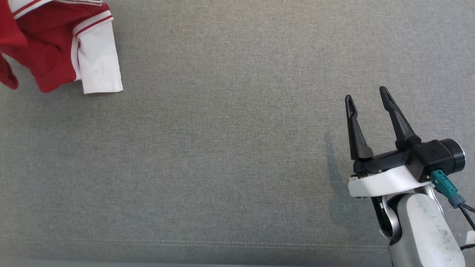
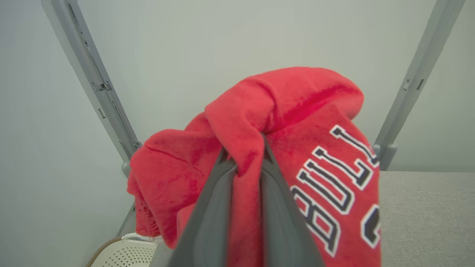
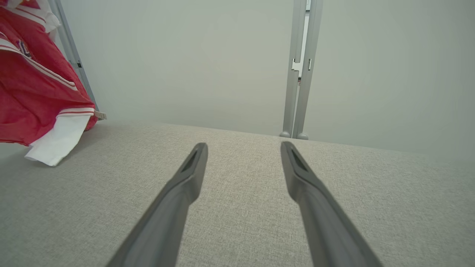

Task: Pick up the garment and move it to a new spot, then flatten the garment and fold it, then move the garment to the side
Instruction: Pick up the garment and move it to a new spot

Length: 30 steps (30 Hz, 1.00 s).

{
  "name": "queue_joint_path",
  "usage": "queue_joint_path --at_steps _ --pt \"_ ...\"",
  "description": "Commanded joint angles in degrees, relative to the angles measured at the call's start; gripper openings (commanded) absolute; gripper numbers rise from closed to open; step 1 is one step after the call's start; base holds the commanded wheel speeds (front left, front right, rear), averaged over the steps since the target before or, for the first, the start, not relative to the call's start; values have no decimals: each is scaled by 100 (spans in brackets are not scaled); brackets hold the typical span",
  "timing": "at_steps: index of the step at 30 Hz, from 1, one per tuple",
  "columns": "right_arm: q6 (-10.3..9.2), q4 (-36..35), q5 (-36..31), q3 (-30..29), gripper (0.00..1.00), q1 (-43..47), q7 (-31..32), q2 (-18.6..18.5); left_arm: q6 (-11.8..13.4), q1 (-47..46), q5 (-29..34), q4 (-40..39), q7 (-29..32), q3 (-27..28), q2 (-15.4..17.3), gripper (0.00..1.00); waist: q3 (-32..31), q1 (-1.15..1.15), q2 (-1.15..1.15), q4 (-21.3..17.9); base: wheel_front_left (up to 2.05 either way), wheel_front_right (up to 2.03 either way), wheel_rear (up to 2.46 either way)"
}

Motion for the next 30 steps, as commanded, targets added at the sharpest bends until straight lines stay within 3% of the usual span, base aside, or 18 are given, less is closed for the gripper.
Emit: queue_joint_path --at_steps 1,8,18,25,30 --pt "0 14 70 -2 100 79 -26 -25 33 -71 43 -155 -25 -65 -94 0 -104 0 0 -72 0 0 0" --pt "0 41 125 -25 100 130 -26 -25 104 -221 147 -649 29 -303 -360 0 -285 0 0 -225 0 0 0" --pt "0 34 246 2 100 167 -25 -26 329 -343 150 -1084 170 -906 -1320 0 -408 0 0 -654 0 0 0" --pt "0 20 346 3 100 158 -26 -23 378 -495 235 -968 78 -1330 -1943 0 -302 0 0 -1069 0 0 0" --pt "0 3 450 74 100 93 -26 -23 385 -321 271 -451 -154 -1619 -2432 0 -138 0 0 -1402 0 0 0"
